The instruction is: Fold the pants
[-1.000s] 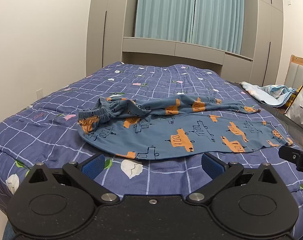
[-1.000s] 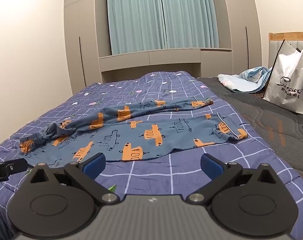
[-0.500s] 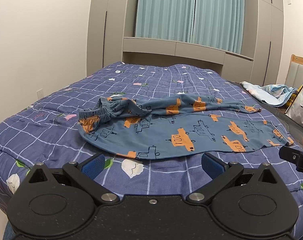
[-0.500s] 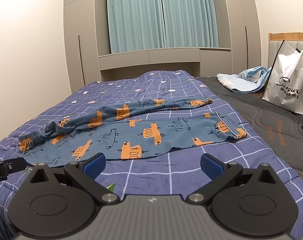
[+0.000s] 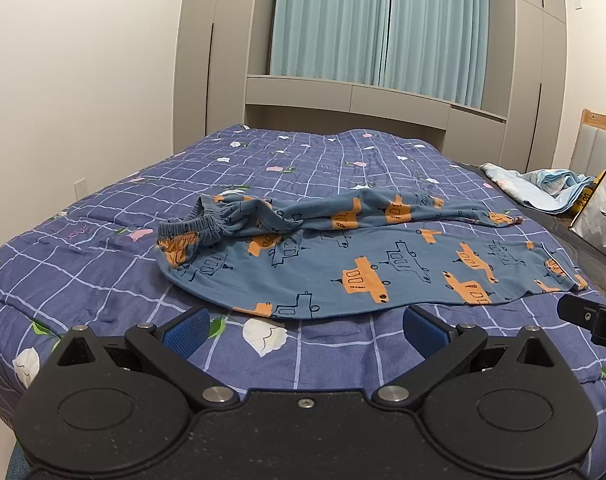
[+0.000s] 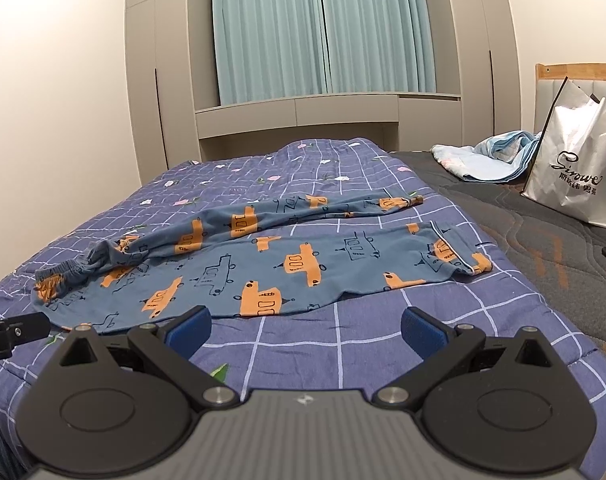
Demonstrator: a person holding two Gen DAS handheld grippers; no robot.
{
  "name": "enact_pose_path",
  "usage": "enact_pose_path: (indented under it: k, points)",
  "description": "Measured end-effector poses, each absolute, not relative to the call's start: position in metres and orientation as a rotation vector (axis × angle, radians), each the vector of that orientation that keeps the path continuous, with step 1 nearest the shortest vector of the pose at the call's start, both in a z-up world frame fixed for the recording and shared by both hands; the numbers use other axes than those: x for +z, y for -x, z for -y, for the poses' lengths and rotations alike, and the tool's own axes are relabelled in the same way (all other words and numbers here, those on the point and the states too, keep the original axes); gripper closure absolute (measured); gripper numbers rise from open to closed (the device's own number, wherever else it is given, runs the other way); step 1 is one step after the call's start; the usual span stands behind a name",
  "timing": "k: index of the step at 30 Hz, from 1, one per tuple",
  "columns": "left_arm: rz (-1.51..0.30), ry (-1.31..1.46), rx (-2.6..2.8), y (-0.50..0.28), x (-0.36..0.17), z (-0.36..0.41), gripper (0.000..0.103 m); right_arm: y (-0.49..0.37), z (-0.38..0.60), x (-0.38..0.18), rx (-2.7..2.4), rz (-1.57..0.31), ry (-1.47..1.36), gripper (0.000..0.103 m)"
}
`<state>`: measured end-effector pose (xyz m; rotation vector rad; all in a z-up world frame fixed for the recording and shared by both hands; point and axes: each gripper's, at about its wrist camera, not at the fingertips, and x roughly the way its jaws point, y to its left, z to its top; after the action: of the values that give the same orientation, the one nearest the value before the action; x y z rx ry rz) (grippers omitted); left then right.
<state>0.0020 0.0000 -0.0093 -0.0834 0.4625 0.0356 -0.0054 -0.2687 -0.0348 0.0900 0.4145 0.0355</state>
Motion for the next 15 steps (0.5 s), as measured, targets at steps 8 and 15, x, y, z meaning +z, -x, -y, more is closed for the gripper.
enact_pose_path:
  k: [8,15]
  points:
    - [-0.463,0.083,0.036,-0.0022,-0.009,0.0,0.001,0.0052,0.2686,-0.0351,0.035,-0.417,-0.09,0.0]
    - [-0.463,0.082,0.036,-0.0022,-0.009,-0.0001,0.001,0.0049,0.2681,-0.036,0.034,-0.419,-0.087,0.0]
